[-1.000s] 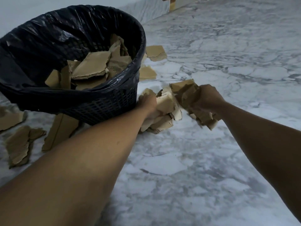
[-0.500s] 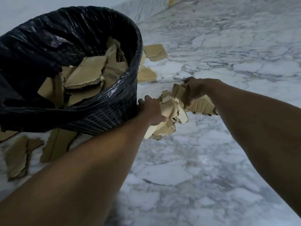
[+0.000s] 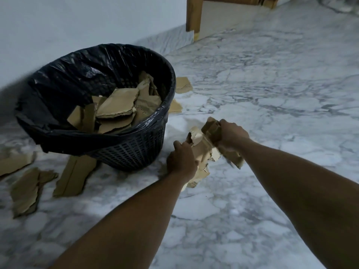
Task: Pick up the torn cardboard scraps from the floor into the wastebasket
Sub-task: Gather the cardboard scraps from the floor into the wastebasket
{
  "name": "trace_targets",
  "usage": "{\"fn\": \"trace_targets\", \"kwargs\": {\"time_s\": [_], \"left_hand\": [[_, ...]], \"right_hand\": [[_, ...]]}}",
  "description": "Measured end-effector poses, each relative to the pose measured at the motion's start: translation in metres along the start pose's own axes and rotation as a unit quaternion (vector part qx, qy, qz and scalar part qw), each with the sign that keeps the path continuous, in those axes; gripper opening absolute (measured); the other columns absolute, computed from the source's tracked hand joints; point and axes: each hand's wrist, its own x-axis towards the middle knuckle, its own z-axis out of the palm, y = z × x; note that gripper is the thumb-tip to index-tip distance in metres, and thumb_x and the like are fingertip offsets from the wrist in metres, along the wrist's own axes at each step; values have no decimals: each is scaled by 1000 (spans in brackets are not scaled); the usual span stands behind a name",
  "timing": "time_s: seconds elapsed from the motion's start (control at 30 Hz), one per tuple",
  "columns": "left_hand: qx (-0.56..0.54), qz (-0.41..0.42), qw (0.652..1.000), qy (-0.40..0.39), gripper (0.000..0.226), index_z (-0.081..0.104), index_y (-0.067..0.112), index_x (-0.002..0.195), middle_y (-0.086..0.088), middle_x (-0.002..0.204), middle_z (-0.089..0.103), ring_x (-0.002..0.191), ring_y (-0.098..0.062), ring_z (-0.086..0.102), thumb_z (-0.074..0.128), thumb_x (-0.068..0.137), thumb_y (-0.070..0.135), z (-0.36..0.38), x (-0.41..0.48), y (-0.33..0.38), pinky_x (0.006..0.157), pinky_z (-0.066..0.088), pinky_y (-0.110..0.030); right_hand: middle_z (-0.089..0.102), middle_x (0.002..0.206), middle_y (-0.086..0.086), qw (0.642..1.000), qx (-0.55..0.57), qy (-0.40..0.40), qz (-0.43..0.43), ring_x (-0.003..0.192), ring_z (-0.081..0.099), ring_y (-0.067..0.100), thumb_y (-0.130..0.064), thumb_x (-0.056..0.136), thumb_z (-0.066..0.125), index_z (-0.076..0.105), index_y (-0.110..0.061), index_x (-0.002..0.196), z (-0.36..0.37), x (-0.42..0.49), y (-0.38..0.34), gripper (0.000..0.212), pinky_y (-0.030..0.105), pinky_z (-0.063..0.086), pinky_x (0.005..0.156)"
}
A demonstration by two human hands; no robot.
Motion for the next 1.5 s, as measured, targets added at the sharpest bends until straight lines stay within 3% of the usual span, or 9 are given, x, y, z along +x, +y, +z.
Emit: {"fn": "trace_targets", "kwargs": {"time_s": [0.27,0.4,0.53,0.73,1.03,1.13,1.27,1.37,1.5], "left_hand": [[-164,-3,985,61,42,48,12,113,-7,118,42,97,-35,61,65,88,41,-43,-52,40,74,46,-38],[-261,57,956,121,54,47,9,111,-7,116,41,91,-35,56,61,83,54,-113,-63,74,68,40,-36],[-298,64,935,181,54,47,9,121,-9,125,42,102,-33,57,67,85,44,-197,-69,88,75,43,-34],[-308,31,916,255,57,46,10,129,-10,123,44,105,-32,59,66,87,44,-325,-75,29,76,46,-33],[-379,-91,904,175,65,30,9,143,-13,134,35,111,-32,53,59,92,34,-362,-63,-82,81,46,-31],[-410,-71,903,106,71,23,13,151,-10,145,40,124,-28,48,55,93,41,-355,-64,-94,99,46,-35],[-370,-57,924,74,65,19,11,153,-6,141,41,119,-22,44,51,100,32,-343,-70,-110,79,39,-26],[-253,-76,958,114,55,48,13,135,-8,127,59,100,-21,58,63,89,40,-331,-69,-134,81,50,-32],[-110,-162,977,87,41,56,2,118,-17,109,60,95,-28,61,64,88,29,-315,-66,-170,77,54,-35]], "right_hand": [[66,92,4,979,197,41,29,86,61,24,-27,67,89,66,-14,102,-86,-51,12,43,31,44,71],[72,105,19,928,362,52,68,92,71,37,-19,81,76,73,-5,102,-149,-73,3,26,52,60,76],[67,96,19,920,379,82,58,68,66,32,-17,85,68,67,-1,99,-220,-96,-50,21,32,54,43],[70,99,10,905,406,105,-70,91,71,26,-20,84,75,67,-8,108,-298,-130,-180,27,39,61,72],[61,116,14,877,465,41,-112,99,66,30,-22,73,69,42,-10,139,-237,-130,-311,72,43,58,70],[46,121,13,877,478,22,-51,112,51,33,-14,93,57,34,-13,143,-216,-121,-302,55,58,49,90],[54,105,17,907,414,71,-31,96,57,36,-7,92,56,55,5,111,-203,-115,-265,23,50,52,78],[61,94,18,946,313,84,-7,80,61,33,-12,83,67,57,4,87,-186,-115,-239,19,47,57,71],[62,107,27,956,278,-68,63,88,67,39,-16,92,65,55,8,111,-157,-123,-223,32,44,59,68]]}}
